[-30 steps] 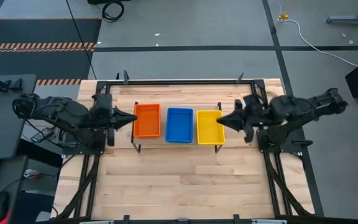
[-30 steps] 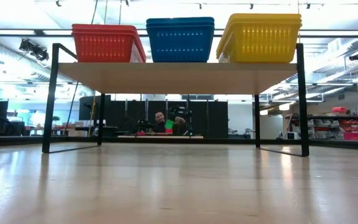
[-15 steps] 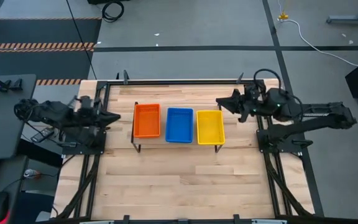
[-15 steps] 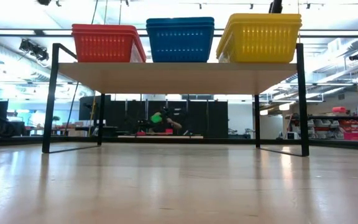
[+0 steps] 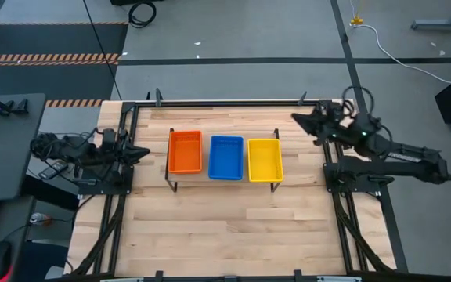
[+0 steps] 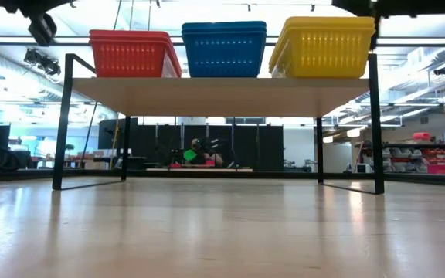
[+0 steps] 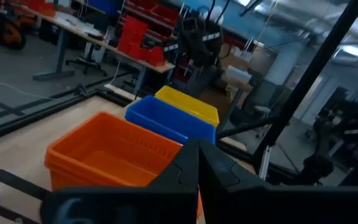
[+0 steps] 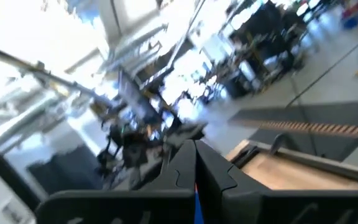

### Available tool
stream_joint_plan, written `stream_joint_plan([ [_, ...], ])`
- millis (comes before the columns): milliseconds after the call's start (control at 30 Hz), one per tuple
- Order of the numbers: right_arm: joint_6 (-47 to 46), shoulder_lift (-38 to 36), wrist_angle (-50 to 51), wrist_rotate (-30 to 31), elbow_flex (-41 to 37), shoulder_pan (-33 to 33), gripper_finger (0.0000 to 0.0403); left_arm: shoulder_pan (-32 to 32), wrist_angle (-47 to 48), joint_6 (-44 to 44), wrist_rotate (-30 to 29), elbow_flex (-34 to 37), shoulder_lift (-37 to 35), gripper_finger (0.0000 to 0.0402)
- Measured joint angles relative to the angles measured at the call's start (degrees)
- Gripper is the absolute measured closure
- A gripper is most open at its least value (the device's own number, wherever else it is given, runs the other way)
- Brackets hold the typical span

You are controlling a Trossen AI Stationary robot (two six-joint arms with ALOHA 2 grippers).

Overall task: Stack baskets on shelf by color
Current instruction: Return to Home Position

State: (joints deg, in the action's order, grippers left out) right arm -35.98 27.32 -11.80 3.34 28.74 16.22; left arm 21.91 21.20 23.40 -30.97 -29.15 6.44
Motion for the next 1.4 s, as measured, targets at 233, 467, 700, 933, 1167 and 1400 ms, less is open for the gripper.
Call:
stream_joint_plan([
  [233,-0.7,-9.9,-7.3,1.0,-11.5,0.1,0.0399,0.0,-18.2,-1.8,-0.6,11.5,-6.4,0.04],
  [467,-2.6,-12.2,-28.2,-2.1,-21.9,0.1,0.0399,-3.1,-40.8,-2.1,2.4,24.1,-6.0,0.0401],
  [700,-4.8,-14.1,-31.8,-3.0,-28.3,0.1,0.0399,-9.4,-45.3,-0.1,10.6,28.0,-6.1,0.0401],
  [933,1.5,-13.9,-30.0,-6.6,-28.4,0.1,0.0398,-19.2,-42.7,1.9,22.0,28.7,-6.1,0.0401],
  [1167,-0.3,-13.8,-18.4,-10.7,-28.4,-0.7,0.0395,-23.8,-42.1,4.2,24.7,28.7,-6.1,0.0384],
  [1400,8.8,-13.8,-16.4,-14.1,-28.4,-0.9,0.0394,-23.6,-38.0,2.3,34.6,28.7,-6.1,0.0385],
])
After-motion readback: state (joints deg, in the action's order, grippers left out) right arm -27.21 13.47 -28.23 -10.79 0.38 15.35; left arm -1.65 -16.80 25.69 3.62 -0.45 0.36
